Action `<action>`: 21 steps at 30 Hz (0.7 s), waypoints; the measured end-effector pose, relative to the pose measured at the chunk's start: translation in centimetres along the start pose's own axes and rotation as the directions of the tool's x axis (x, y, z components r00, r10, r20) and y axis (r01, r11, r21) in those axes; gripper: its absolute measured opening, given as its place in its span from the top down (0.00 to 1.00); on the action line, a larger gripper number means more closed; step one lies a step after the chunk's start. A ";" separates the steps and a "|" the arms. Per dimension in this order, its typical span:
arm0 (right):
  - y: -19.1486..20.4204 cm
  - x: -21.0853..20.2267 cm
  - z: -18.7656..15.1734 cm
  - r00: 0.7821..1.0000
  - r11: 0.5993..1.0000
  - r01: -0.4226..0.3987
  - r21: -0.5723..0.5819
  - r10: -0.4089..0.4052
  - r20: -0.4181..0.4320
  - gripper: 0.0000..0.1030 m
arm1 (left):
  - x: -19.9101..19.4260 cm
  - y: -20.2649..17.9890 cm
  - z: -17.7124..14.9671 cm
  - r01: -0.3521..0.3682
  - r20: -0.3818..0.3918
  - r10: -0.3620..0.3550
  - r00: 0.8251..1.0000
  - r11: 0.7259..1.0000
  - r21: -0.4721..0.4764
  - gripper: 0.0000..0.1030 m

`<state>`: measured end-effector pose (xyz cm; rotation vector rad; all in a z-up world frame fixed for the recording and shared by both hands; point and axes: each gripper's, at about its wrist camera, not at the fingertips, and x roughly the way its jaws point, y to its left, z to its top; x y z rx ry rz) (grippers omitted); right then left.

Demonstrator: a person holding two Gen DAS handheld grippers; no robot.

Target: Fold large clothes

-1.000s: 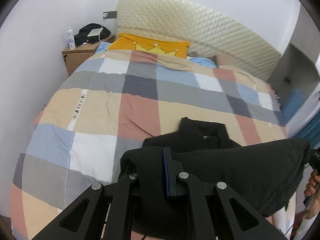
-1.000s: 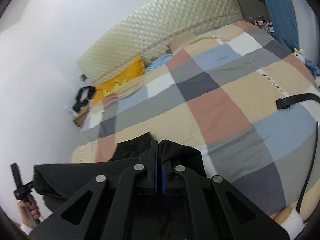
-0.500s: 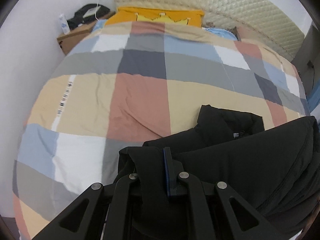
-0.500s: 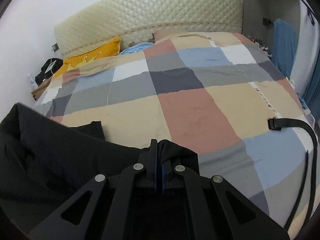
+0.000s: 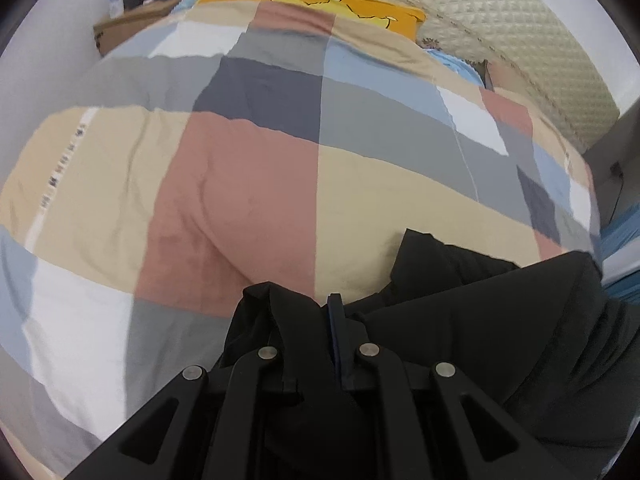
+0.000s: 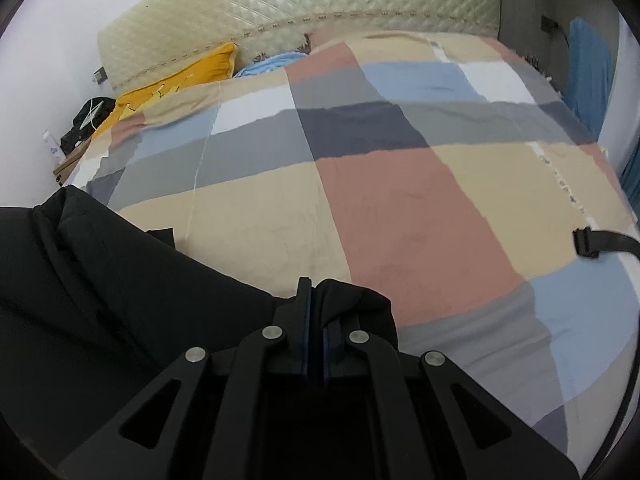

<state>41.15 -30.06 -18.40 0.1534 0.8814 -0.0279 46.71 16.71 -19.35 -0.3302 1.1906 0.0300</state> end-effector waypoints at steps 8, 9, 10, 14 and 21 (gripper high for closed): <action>-0.5 -1.6 -1.4 0.999 0.998 -0.048 0.029 0.048 0.007 0.95 | -2.0 1.3 -1.7 0.088 -0.071 -0.088 0.994 0.996 0.008 0.87; -0.6 -2.3 -1.6 0.998 0.998 -0.056 0.038 0.056 0.010 0.94 | -2.6 1.8 -2.1 0.109 -0.083 -0.109 0.991 0.994 -0.005 0.85; -0.7 -2.8 -1.8 0.998 0.997 -0.063 0.046 0.062 0.017 0.94 | -3.6 2.4 -2.5 0.137 -0.095 -0.139 0.986 0.990 -0.023 0.83; -0.8 -5.7 -2.4 0.995 0.995 -0.084 0.055 0.080 0.067 0.91 | -7.8 4.4 -4.1 0.250 -0.080 -0.253 0.964 0.967 -0.052 0.59; -1.6 -12.7 -3.7 0.967 0.998 -0.042 0.051 0.027 0.254 0.06 | -17.3 6.9 -7.9 0.237 0.130 -0.242 0.962 0.970 0.050 0.19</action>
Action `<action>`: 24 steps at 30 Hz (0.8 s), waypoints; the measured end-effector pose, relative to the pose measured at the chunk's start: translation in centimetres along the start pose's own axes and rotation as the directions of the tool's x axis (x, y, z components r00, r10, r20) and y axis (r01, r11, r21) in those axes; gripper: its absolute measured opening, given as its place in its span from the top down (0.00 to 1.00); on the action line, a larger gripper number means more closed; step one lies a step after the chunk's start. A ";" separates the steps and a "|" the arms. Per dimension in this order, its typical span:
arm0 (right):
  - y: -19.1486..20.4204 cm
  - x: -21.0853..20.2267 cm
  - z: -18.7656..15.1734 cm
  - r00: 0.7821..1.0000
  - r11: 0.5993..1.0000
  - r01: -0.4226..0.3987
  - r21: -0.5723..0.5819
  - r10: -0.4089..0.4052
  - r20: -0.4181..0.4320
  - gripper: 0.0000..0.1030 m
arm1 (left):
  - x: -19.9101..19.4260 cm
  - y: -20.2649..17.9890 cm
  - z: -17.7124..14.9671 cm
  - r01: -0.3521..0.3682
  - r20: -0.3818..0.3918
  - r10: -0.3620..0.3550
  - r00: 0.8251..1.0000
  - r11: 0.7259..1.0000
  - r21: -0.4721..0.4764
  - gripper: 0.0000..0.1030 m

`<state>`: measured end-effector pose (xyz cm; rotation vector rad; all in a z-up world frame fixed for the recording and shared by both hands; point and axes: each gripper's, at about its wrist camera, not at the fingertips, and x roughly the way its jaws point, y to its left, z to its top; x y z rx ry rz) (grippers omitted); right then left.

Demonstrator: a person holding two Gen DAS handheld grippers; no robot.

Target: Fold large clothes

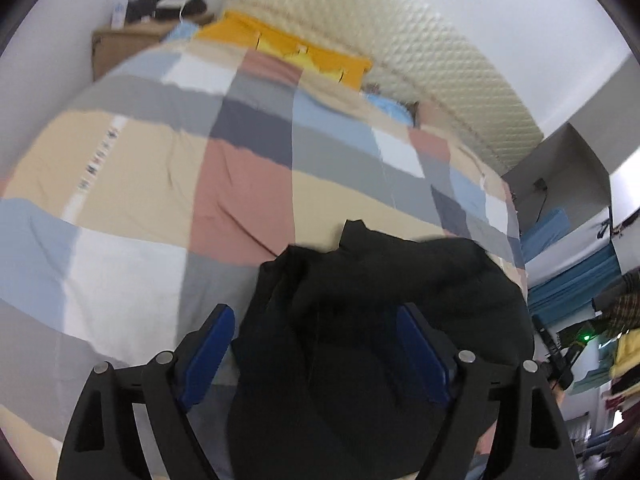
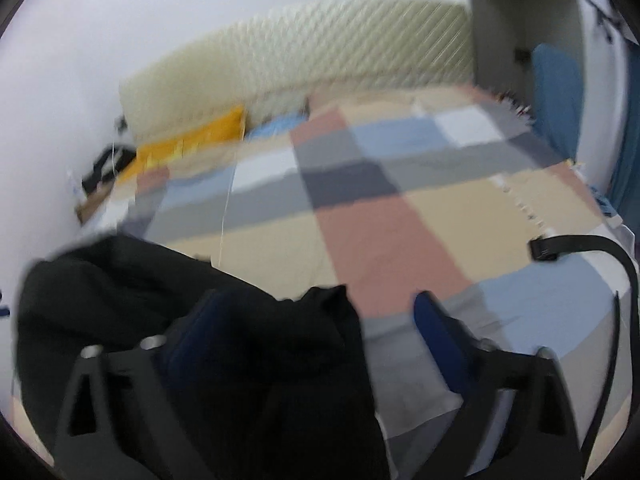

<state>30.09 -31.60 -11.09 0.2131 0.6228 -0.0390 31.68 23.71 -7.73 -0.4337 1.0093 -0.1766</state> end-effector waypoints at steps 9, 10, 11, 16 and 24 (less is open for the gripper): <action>3.1 -3.7 -0.9 0.981 0.983 -0.181 0.015 0.180 0.067 0.07 | -0.7 -10.4 -4.2 -0.042 0.189 0.002 0.982 0.976 0.212 0.19; 4.3 -3.7 -1.3 0.977 0.979 -0.205 -0.005 0.205 0.060 0.07 | 0.5 -12.2 -4.8 -0.042 0.188 -0.004 0.982 0.970 0.240 0.20; 5.1 -3.6 -1.8 0.973 0.974 -0.224 -0.014 0.225 0.051 0.09 | 1.1 -13.1 -5.3 -0.042 0.187 -0.007 0.982 0.966 0.255 0.20; 8.3 -1.7 -5.8 0.961 0.961 -0.276 -0.021 0.276 -0.016 0.25 | 8.5 -19.1 -8.6 -0.109 0.155 0.050 0.987 0.911 0.398 0.20; 10.4 4.4 -4.9 0.969 0.968 -0.242 -0.062 0.239 -0.059 0.27 | 13.9 -20.3 -7.4 -0.192 0.187 0.123 0.975 0.892 0.410 0.19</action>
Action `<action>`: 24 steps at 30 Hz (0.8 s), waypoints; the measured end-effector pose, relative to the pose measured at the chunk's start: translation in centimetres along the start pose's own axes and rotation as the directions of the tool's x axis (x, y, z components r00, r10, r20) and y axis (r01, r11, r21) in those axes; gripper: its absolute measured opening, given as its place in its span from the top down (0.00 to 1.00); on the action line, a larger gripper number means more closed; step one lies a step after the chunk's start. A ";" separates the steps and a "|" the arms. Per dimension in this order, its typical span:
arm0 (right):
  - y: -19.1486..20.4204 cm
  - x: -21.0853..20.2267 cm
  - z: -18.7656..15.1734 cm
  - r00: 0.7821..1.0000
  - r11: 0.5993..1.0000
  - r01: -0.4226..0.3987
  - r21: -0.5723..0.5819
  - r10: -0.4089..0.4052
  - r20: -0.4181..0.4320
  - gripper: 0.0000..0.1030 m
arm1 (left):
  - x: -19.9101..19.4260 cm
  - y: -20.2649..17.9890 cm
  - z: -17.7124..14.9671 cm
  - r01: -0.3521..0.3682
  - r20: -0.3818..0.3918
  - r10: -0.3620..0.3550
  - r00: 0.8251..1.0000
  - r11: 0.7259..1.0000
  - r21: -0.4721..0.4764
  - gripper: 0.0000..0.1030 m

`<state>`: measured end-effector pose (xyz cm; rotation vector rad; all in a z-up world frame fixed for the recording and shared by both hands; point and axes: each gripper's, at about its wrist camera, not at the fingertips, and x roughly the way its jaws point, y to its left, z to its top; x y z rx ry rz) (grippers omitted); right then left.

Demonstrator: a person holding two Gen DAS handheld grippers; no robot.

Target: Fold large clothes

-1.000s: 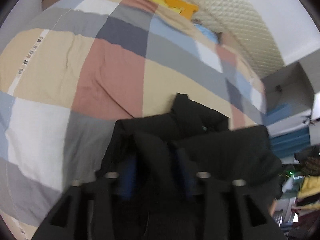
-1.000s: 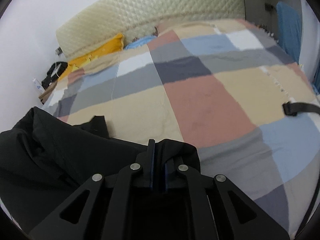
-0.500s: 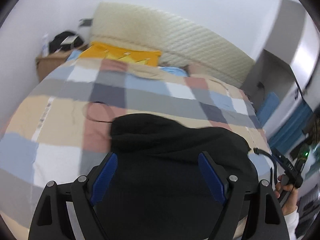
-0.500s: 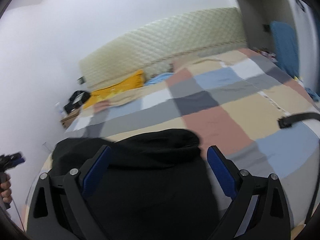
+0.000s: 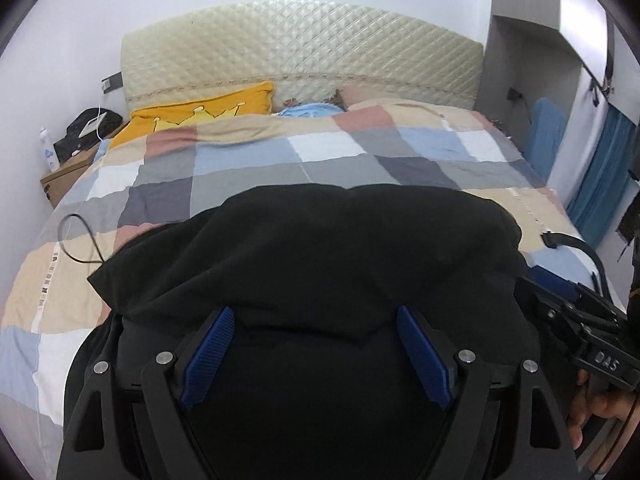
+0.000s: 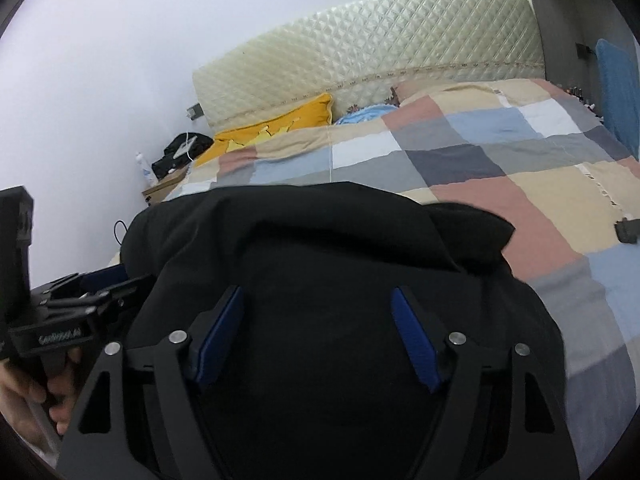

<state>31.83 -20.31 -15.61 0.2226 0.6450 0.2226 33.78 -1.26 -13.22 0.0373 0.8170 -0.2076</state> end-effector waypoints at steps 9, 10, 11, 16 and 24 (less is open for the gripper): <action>0.4 5.7 2.3 0.994 0.996 0.066 -0.060 -0.071 -0.080 0.26 | 4.3 1.3 2.0 -0.038 -0.031 0.038 0.999 0.999 -0.001 0.19; 0.4 6.3 2.5 0.993 0.996 0.070 -0.060 -0.075 -0.088 0.26 | 5.0 1.5 2.1 -0.043 -0.026 0.043 0.999 0.999 0.001 0.17; 0.3 7.2 2.7 0.992 0.996 0.073 -0.059 -0.079 -0.096 0.26 | 5.4 1.6 2.2 -0.043 -0.025 0.043 0.999 0.999 0.000 0.17; -0.1 9.2 2.6 0.989 0.996 0.080 -0.038 -0.084 -0.118 0.24 | 7.2 2.1 2.1 -0.041 -0.009 0.041 0.999 0.999 0.001 0.12; 0.2 9.3 1.8 0.991 0.995 0.091 -0.051 -0.095 -0.094 0.23 | 7.0 2.1 1.2 -0.047 0.031 0.047 0.998 0.999 0.004 0.12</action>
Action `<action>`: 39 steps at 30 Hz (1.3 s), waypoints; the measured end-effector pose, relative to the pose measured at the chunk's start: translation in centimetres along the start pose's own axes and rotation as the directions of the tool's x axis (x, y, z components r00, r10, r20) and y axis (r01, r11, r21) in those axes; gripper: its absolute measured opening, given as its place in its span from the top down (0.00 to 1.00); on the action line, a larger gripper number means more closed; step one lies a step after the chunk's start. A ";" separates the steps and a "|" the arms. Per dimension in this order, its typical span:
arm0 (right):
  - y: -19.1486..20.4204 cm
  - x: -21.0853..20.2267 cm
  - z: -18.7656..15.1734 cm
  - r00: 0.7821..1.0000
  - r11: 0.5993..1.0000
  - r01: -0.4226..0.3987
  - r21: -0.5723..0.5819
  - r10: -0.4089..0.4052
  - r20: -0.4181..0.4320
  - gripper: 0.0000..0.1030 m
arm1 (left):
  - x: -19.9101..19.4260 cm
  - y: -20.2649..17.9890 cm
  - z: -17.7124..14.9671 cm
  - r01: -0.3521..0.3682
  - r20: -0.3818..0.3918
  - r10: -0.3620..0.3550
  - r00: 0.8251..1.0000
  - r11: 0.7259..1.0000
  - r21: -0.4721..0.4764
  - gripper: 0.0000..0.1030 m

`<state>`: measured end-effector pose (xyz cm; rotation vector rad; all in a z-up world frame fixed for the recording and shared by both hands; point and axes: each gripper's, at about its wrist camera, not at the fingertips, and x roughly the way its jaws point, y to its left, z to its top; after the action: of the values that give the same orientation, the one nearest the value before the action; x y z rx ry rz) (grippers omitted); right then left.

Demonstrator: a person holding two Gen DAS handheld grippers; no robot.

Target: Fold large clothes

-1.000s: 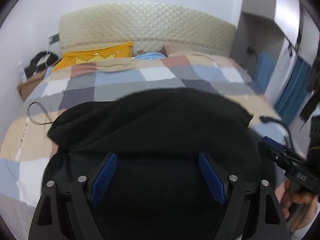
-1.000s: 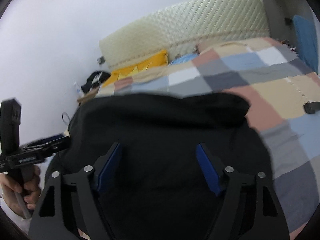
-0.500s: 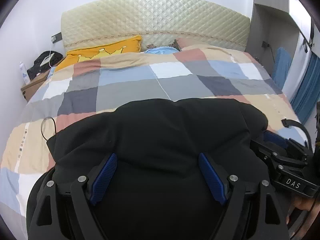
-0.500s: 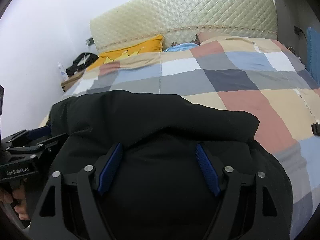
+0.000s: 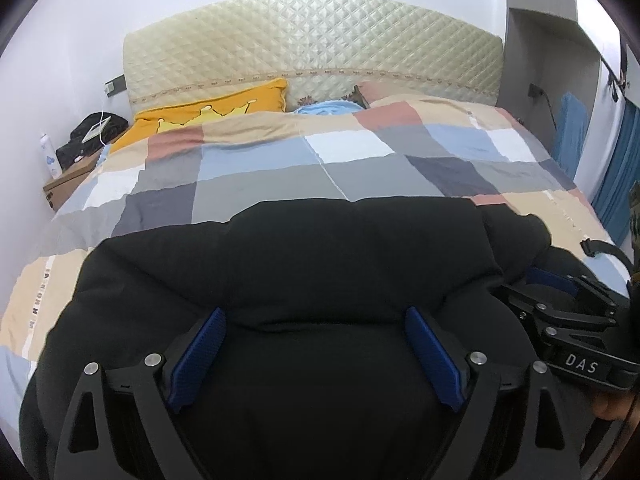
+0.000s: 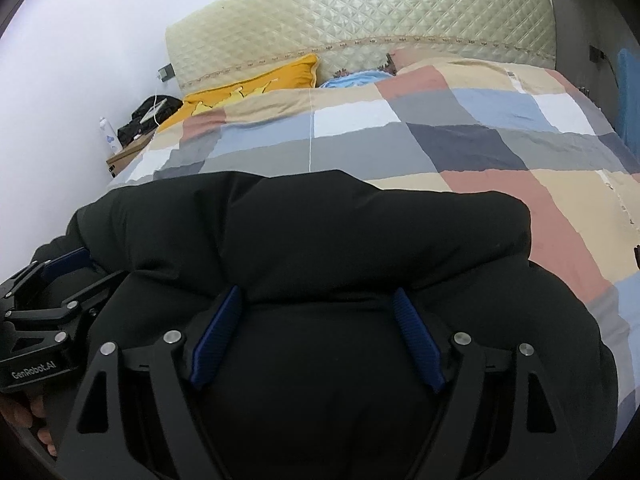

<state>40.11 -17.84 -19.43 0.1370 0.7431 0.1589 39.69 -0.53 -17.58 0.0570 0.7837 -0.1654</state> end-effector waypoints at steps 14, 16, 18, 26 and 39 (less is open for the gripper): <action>-3.2 -5.0 0.0 0.999 1.000 0.022 0.004 -0.022 0.044 0.15 | -5.7 8.5 -1.3 -0.069 0.067 0.080 0.995 0.986 -0.150 0.12; -3.8 -4.6 -0.6 1.000 1.000 0.008 0.012 -0.008 0.012 0.14 | -5.2 9.2 -1.9 -0.052 0.064 0.066 0.996 0.980 -0.191 0.12; -3.8 -4.2 -0.8 1.000 1.000 0.009 -0.017 -0.009 -0.007 0.12 | -4.3 9.0 -2.4 -0.095 0.024 0.100 0.995 0.981 -0.172 0.12; -3.6 -3.3 -2.0 1.000 0.999 0.029 -0.035 -0.028 0.014 0.06 | -2.5 8.6 -3.6 -0.084 -0.034 0.080 0.996 0.989 -0.122 0.12; -3.3 -5.5 -2.2 0.997 0.999 0.048 -0.009 -0.047 0.053 0.04 | -4.3 8.3 -3.8 -0.145 0.020 0.149 0.989 0.980 -0.133 0.11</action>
<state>34.97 -22.00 -18.01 0.1136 0.6920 0.1131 35.43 8.67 -17.34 -0.0126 0.7556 0.0258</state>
